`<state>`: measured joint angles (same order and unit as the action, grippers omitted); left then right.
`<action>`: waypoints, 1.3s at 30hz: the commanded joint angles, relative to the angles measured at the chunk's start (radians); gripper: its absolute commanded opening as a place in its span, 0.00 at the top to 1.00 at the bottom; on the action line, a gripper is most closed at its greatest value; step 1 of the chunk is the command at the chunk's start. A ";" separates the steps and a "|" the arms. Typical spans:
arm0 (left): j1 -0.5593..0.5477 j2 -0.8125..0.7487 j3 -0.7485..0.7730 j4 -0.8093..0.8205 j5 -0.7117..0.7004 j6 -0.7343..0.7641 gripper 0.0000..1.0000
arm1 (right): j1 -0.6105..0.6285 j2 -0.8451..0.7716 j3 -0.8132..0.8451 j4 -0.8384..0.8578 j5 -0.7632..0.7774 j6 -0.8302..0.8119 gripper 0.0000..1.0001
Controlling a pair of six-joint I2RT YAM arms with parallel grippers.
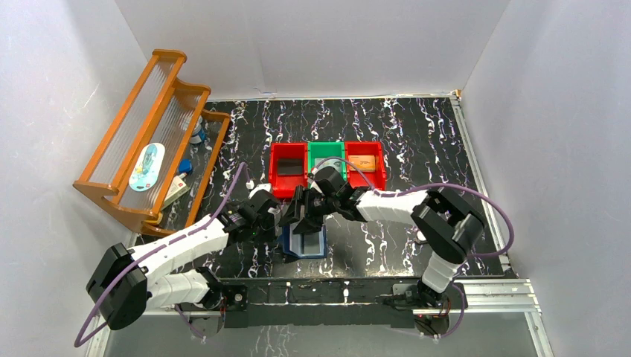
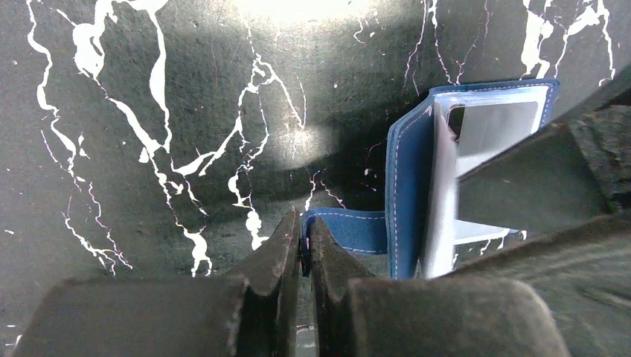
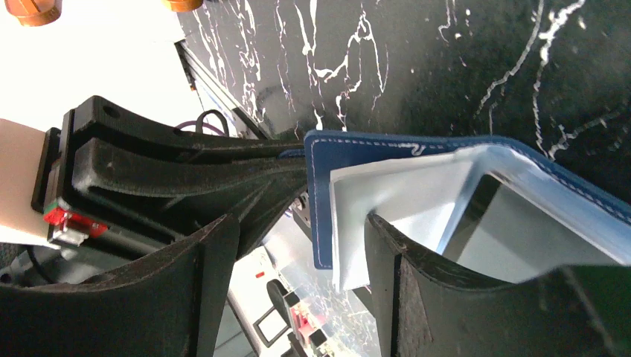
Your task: Take the credit cards out of the card holder
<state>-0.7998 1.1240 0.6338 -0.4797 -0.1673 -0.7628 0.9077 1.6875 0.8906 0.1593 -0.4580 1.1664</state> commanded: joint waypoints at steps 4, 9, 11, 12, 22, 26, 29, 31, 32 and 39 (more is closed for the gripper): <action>0.005 -0.048 -0.017 -0.055 -0.027 -0.039 1.00 | 0.010 0.111 0.060 0.107 -0.072 0.004 0.28; 0.005 -0.106 -0.036 -0.092 -0.050 -0.081 0.88 | 0.010 0.170 0.067 0.044 -0.042 0.027 0.28; 0.004 -0.125 -0.033 -0.113 -0.056 -0.095 0.82 | 0.012 0.189 0.059 0.019 -0.026 0.026 0.29; 0.005 -0.137 -0.028 -0.124 -0.059 -0.099 0.74 | 0.013 0.192 0.059 0.004 -0.017 0.021 0.31; 0.005 -0.208 0.055 -0.131 -0.024 -0.067 0.63 | 0.037 0.168 0.061 -0.170 0.111 -0.039 0.49; 0.004 -0.207 0.069 -0.014 0.128 0.015 0.63 | 0.050 0.163 0.060 -0.195 0.147 -0.045 0.53; 0.004 -0.166 0.068 0.061 0.270 0.041 0.67 | 0.052 0.153 0.052 -0.195 0.162 -0.042 0.54; 0.004 -0.128 0.052 0.089 0.309 0.034 0.70 | 0.052 0.145 0.048 -0.194 0.171 -0.039 0.54; 0.004 -0.106 0.045 0.093 0.308 0.022 0.73 | 0.053 0.144 0.045 -0.190 0.174 -0.039 0.54; 0.004 -0.016 -0.015 0.162 0.334 -0.029 0.88 | 0.051 0.120 0.041 -0.191 0.187 -0.032 0.55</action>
<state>-0.7998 1.0962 0.6514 -0.3698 0.1032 -0.7723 0.9569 1.8339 0.9493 0.0505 -0.3347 1.1515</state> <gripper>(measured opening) 0.129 0.457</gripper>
